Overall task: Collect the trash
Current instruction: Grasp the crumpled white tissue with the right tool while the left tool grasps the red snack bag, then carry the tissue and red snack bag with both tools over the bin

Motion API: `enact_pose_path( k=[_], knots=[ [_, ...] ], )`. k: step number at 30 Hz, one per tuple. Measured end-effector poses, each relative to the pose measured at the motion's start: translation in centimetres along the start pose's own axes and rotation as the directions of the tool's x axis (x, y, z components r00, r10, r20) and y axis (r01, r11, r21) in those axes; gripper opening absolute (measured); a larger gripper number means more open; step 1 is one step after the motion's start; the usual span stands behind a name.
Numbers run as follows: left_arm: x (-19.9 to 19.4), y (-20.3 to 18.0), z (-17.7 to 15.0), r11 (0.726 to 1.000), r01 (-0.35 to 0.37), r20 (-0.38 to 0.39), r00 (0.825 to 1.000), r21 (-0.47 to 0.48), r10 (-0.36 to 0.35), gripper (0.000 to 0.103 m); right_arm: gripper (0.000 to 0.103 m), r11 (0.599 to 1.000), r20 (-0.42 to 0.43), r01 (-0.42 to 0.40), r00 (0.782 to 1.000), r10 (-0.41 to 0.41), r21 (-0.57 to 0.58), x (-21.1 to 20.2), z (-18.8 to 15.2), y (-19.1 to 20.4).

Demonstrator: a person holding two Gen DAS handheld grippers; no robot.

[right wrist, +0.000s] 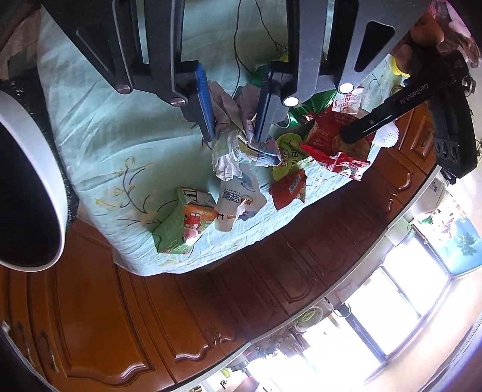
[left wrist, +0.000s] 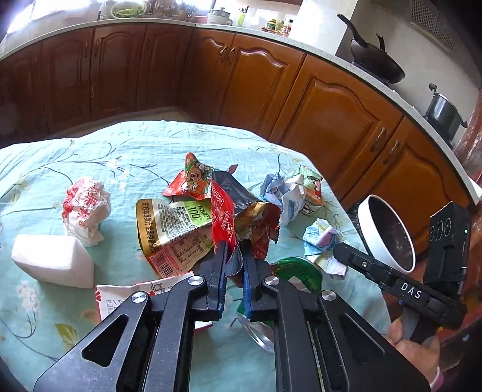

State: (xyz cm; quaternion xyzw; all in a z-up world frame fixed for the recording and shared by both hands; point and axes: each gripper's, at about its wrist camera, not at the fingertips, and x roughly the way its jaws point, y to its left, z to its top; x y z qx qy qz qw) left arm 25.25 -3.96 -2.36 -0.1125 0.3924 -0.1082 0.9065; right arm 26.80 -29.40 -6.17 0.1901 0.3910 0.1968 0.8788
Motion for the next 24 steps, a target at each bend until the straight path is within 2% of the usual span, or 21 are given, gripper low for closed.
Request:
enact_pose_path(
  k=[4, 9, 17, 24],
  knots=[
    [-2.1, -1.1, 0.3, 0.999, 0.037, 0.037, 0.999, 0.01, -0.038, 0.008, 0.028, 1.0, 0.041, 0.021, 0.999, -0.021, 0.003, -2.6, -0.4, -0.6],
    [-3.4, -3.6, 0.3, 0.994, 0.095, 0.049, 0.994, 0.049, -0.098, 0.008, 0.028, 0.998, 0.078, 0.052, 0.996, -0.054, 0.028, -5.5, -1.1, -2.0],
    [-2.9, -9.0, -0.8, 0.977, 0.178, 0.005, 0.984, 0.116, -0.18, 0.008, 0.028, 0.992, 0.134, 0.1, 0.985, -0.109, 0.074, -9.9, -2.3, -4.5],
    [-2.0, -12.7, -2.3, 0.962, 0.219, -0.043, 0.976, 0.162, -0.215, 0.008, 0.028, 0.984, 0.173, 0.146, 0.971, -0.163, 0.107, -12.9, -2.6, -6.6]
  ],
)
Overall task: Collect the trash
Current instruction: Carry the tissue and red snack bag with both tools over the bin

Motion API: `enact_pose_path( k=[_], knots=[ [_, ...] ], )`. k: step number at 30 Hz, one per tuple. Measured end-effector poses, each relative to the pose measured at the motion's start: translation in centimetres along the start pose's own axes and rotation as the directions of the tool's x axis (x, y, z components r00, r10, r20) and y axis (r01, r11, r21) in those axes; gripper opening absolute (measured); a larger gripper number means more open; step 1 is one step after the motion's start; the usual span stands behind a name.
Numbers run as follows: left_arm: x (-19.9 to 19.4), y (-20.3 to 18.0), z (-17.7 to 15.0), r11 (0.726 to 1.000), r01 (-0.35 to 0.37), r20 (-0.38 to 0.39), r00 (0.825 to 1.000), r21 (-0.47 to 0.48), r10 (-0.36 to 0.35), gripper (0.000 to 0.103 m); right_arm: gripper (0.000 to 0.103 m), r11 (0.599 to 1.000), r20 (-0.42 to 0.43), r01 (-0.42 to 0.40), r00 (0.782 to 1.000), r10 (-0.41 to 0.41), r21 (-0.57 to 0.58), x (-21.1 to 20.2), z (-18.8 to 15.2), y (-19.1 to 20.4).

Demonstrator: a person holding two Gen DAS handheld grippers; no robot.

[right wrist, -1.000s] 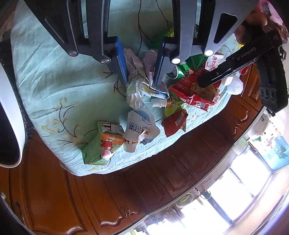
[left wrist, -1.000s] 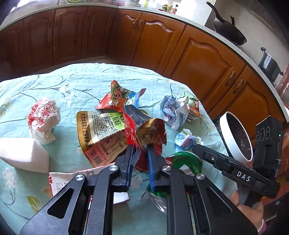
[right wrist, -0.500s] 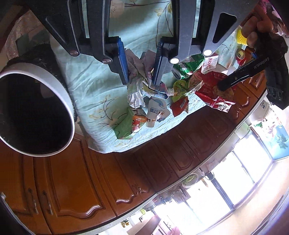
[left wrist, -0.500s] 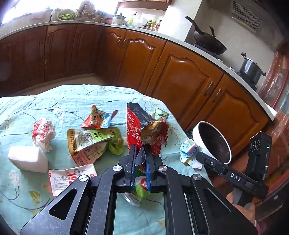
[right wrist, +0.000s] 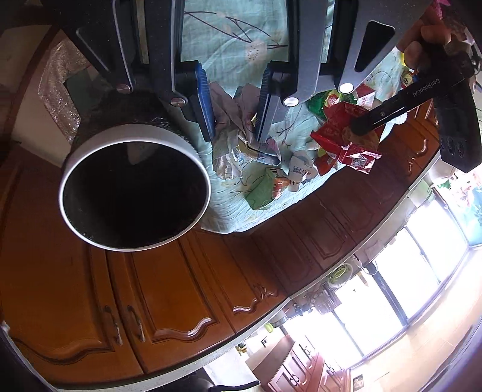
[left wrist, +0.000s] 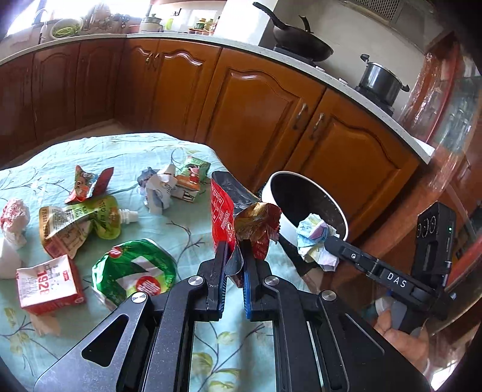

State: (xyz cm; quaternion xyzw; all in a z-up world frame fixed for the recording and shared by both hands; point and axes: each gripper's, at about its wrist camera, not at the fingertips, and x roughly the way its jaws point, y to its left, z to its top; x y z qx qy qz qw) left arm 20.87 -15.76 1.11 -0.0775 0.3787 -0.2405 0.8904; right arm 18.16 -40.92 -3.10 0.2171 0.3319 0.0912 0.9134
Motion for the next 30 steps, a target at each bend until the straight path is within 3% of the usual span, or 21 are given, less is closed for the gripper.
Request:
enact_pose_path(
  k=[14, 30],
  knots=[
    [3.7, -5.5, 0.7, 0.994, 0.055, -0.059, 0.997, 0.091, -0.05, 0.008, 0.028, 0.995, 0.065, 0.086, 0.994, -0.09, 0.055, -3.0, 1.3, -5.2],
    [11.1, -11.7, 4.8, 0.976, 0.073, -0.132, 0.99, 0.204, -0.046, 0.008, 0.029, 0.986, 0.067, 0.154, 0.985, -0.159, 0.066, -1.8, 5.0, -9.7]
  ],
)
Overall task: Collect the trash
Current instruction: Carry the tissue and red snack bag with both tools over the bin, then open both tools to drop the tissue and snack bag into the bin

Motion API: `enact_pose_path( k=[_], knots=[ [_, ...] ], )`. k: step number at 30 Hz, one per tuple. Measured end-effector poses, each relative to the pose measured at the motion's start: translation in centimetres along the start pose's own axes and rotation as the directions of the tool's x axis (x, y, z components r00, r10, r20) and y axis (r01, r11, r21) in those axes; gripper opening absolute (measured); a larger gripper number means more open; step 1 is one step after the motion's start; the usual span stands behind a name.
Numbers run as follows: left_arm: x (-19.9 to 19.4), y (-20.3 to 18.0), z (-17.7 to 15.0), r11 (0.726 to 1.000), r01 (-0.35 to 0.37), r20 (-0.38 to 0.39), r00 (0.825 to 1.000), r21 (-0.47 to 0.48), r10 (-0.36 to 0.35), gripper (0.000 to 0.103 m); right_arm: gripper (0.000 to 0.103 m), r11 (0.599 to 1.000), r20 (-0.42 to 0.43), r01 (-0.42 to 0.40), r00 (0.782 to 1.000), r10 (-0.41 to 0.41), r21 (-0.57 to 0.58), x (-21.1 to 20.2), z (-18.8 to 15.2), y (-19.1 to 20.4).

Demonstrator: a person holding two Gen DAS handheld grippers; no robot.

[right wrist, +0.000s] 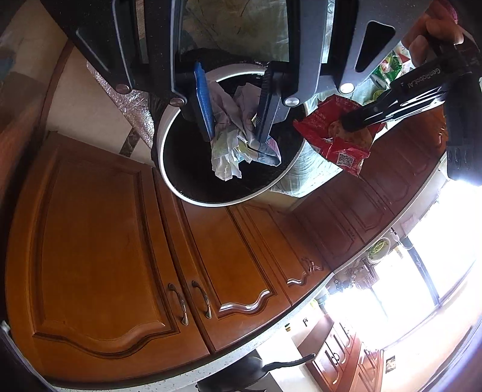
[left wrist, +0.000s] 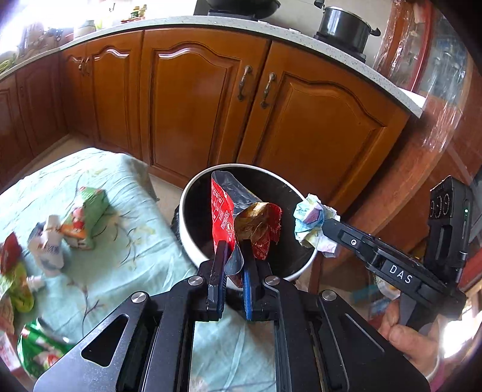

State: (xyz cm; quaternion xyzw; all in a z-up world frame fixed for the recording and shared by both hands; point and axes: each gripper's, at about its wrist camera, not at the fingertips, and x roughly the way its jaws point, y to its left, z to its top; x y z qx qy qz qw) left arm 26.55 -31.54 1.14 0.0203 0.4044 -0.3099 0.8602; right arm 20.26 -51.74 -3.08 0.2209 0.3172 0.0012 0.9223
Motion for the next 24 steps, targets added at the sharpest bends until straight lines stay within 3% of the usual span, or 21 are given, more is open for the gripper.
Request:
enact_pose_path(
  k=[6, 12, 14, 19, 24],
  knots=[
    [3.0, -0.7, 1.2, 1.0, -0.006, -0.051, 0.999, 0.008, 0.006, 0.008, 0.029, 1.0, -0.022, 0.021, 1.0, -0.021, 0.001, 1.7, 0.8, -0.7],
    [5.2, -0.9, 1.6, 1.0, -0.023, -0.082, 0.996, 0.015, 0.024, 0.011, 0.036, 0.999, -0.045, 0.036, 0.998, -0.036, -0.003, 2.8, 1.0, -1.1],
    [5.4, -0.9, 1.7, 1.0, -0.026, -0.082, 0.996, 0.01, 0.027, 0.014, 0.043, 0.999, -0.047, 0.033, 0.998, -0.033, 0.003, 3.0, 1.1, -1.2],
    [5.4, -0.7, 1.5, 1.0, -0.026, -0.074, 0.997, 0.002, 0.026, 0.041, 0.056, 1.0, -0.043, 0.021, 0.999, -0.02, 0.015, 3.1, 1.2, -1.4],
    [4.1, 0.4, 0.6, 0.999, -0.021, -0.06, 0.998, -0.024, 0.02, 0.043, 0.063, 1.0, -0.033, 0.014, 0.999, -0.013, 0.025, 2.3, 0.7, -1.2]
  ],
)
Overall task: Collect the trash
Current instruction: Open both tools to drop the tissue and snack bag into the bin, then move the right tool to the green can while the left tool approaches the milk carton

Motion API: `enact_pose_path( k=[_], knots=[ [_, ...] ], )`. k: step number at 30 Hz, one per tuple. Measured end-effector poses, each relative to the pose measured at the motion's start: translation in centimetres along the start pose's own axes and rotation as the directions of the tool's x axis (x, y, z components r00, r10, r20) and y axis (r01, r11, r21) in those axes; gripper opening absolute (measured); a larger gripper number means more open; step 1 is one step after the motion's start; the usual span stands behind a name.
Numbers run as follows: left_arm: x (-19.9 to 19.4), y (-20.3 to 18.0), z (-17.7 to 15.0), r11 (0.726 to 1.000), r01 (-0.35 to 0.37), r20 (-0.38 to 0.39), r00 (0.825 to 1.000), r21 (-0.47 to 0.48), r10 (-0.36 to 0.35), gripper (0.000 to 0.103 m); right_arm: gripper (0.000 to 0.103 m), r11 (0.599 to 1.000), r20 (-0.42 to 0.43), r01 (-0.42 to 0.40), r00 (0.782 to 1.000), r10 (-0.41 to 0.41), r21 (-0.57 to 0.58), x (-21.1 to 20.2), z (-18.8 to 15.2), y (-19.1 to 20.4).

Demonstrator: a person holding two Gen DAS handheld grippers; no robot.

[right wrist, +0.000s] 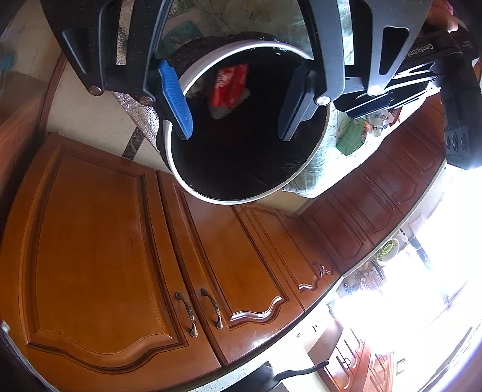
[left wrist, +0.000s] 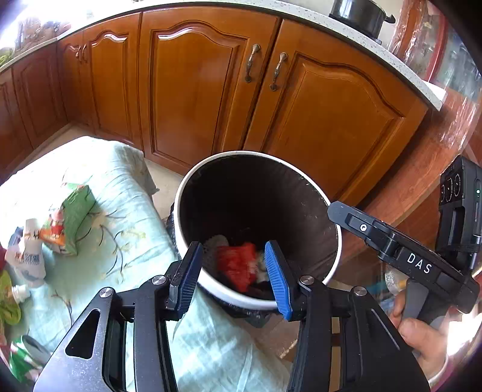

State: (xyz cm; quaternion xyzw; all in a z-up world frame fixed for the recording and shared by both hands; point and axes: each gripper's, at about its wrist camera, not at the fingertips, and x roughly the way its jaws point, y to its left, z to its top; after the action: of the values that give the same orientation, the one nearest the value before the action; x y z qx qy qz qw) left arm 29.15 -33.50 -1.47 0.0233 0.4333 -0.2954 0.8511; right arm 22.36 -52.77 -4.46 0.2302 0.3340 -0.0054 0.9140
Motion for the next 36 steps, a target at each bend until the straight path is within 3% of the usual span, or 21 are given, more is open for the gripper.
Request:
enact_pose_path(
  k=[5, 7, 17, 25, 36],
  knots=[
    [-2.8, 1.7, -2.3, 0.999, -0.002, 0.046, 0.999, -0.036, 0.004, 0.047, 0.087, 0.999, 0.027, -0.039, 0.999, 0.039, 0.017, -1.1, -1.5, 1.1],
    [-4.2, 2.5, -3.5, 0.999, -0.009, 0.065, 0.998, -0.049, 0.012, 0.049, 0.089, 0.998, 0.029, -0.06, 0.998, 0.059, 0.023, -1.4, -2.4, 1.8],
    [-10.7, 7.2, -9.0, 0.99, -0.076, 0.134, 0.987, -0.117, 0.092, 0.052, 0.089, 0.984, -0.006, -0.176, 0.984, 0.176, -0.001, -2.5, -6.1, 7.0],
    [-14.5, 12.3, -13.1, 0.971, -0.128, 0.129, 0.979, -0.202, 0.156, 0.053, 0.089, 0.969, -0.071, -0.24, 0.969, 0.236, -0.053, -2.2, -8.9, 11.4],
    [-18.1, 17.2, -17.1, 0.963, -0.218, 0.103, 0.966, -0.161, 0.236, 0.057, 0.089, 0.943, -0.156, -0.308, 0.945, 0.288, -0.123, -0.9, -11.9, 17.2]
  ],
)
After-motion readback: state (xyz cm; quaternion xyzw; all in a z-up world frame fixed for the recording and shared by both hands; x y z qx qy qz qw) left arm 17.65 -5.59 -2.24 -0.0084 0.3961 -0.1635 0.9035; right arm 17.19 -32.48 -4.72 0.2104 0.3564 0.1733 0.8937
